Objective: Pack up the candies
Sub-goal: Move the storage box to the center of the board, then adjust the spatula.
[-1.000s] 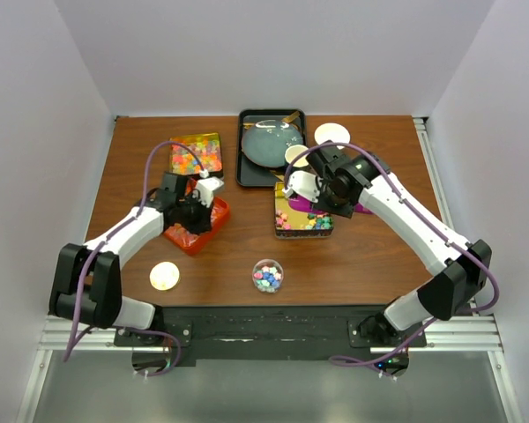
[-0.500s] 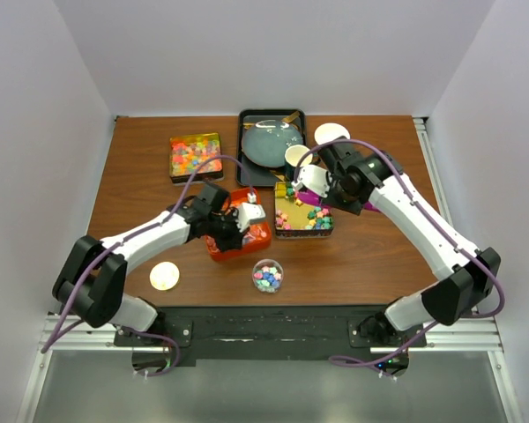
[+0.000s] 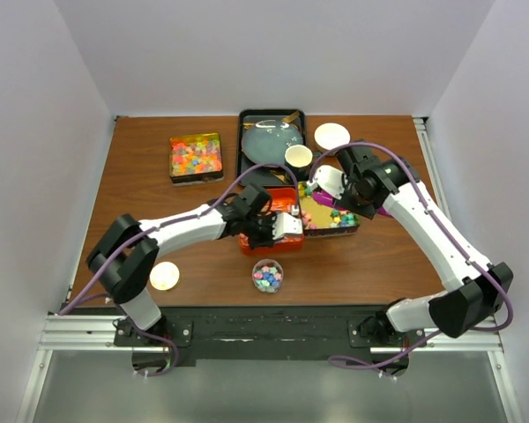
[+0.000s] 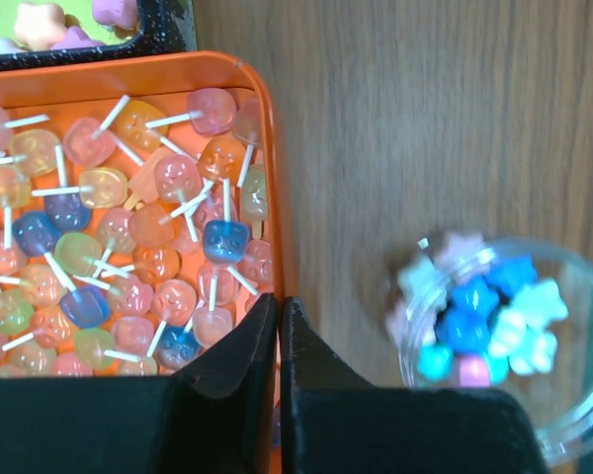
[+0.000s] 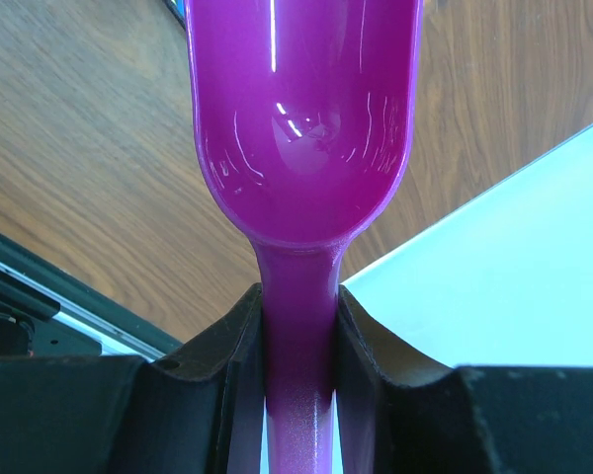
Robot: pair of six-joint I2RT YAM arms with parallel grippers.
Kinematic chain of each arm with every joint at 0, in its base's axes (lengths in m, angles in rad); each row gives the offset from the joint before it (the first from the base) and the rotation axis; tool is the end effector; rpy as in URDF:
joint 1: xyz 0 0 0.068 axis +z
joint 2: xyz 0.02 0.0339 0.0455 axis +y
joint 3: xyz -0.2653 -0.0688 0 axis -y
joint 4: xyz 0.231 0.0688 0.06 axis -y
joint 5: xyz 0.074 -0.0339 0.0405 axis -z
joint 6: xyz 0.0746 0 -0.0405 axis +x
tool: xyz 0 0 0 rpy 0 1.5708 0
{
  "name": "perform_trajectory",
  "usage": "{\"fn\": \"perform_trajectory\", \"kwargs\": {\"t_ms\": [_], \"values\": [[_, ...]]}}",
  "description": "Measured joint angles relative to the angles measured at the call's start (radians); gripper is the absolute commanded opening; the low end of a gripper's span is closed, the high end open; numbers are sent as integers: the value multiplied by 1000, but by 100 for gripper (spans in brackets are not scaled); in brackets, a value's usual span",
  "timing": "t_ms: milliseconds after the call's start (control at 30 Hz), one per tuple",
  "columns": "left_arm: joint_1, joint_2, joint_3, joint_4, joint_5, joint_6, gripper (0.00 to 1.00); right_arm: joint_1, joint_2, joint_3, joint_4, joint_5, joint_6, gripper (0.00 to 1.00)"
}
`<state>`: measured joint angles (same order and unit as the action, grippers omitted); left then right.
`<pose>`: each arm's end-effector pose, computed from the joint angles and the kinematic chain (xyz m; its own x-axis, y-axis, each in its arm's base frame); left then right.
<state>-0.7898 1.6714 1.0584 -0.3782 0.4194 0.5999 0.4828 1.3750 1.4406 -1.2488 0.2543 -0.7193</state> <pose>0.2234 -0.2685 0.1747 -0.0313 0.7640 -0.6444 0.9975 0.0645 0.0280 0.2303 0.0995 0.3134 -0.3763 -0.9172 -0.1309 -0.8149 0.3949 -0.4242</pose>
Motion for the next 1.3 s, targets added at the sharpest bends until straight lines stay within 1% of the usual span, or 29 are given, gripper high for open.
{"fn": "perform_trajectory", "kwargs": {"t_ms": [33, 100, 133, 200, 233, 300, 333, 433, 500, 567, 667, 733, 800, 867, 933, 1100, 1200, 1233, 1300], "values": [[-11, 14, 15, 5, -3, 5, 20, -1, -5, -5, 0, 0, 0, 0], [-30, 36, 35, 24, -8, 7, 31, -2, -13, -10, -3, 0, -1, 0], [-37, 44, 35, 26, -12, 4, 41, -3, -15, -12, -2, -1, -3, 0], [-44, 50, 27, 23, -22, -8, 50, -5, -23, -23, 3, -2, -9, 0], [-47, 43, 15, 17, -26, -19, 56, -6, -27, -30, 5, -2, -14, 0], [-43, 0, -15, 9, -33, -56, 62, -6, -45, -61, 20, -9, -30, 0], [-34, -38, -32, 4, -30, -73, 67, -6, -58, -79, 28, -14, -42, 0], [35, -199, -60, 6, 8, -153, 73, -8, -109, -137, 55, -63, -82, 0], [120, -305, -60, 41, 61, -226, 75, -8, -133, -151, 60, -106, -110, 0], [196, -373, -59, 86, 110, -286, 76, -8, -142, -152, 75, -146, -132, 0], [287, -394, -57, 153, 212, -395, 77, -8, -128, -138, 99, -235, -162, 0], [328, -357, -61, 203, 295, -484, 78, -8, -95, -103, 98, -290, -172, 0], [369, -304, -80, 286, 377, -595, 79, -4, -48, -53, 108, -332, -182, 0], [414, -239, -105, 384, 455, -718, 81, 5, 7, -3, 129, -355, -193, 0], [444, -175, -109, 463, 507, -809, 80, 16, 53, 32, 145, -359, -205, 0], [460, -32, -109, 671, 611, -1010, 79, 43, 189, 100, 174, -351, -227, 0], [459, 39, -94, 776, 658, -1103, 74, 51, 249, 110, 197, -352, -238, 0], [459, 66, -82, 800, 668, -1129, 68, 52, 260, 111, 202, -353, -241, 0], [459, 117, -51, 842, 687, -1169, 61, 56, 275, 116, 209, -354, -244, 0]]}}
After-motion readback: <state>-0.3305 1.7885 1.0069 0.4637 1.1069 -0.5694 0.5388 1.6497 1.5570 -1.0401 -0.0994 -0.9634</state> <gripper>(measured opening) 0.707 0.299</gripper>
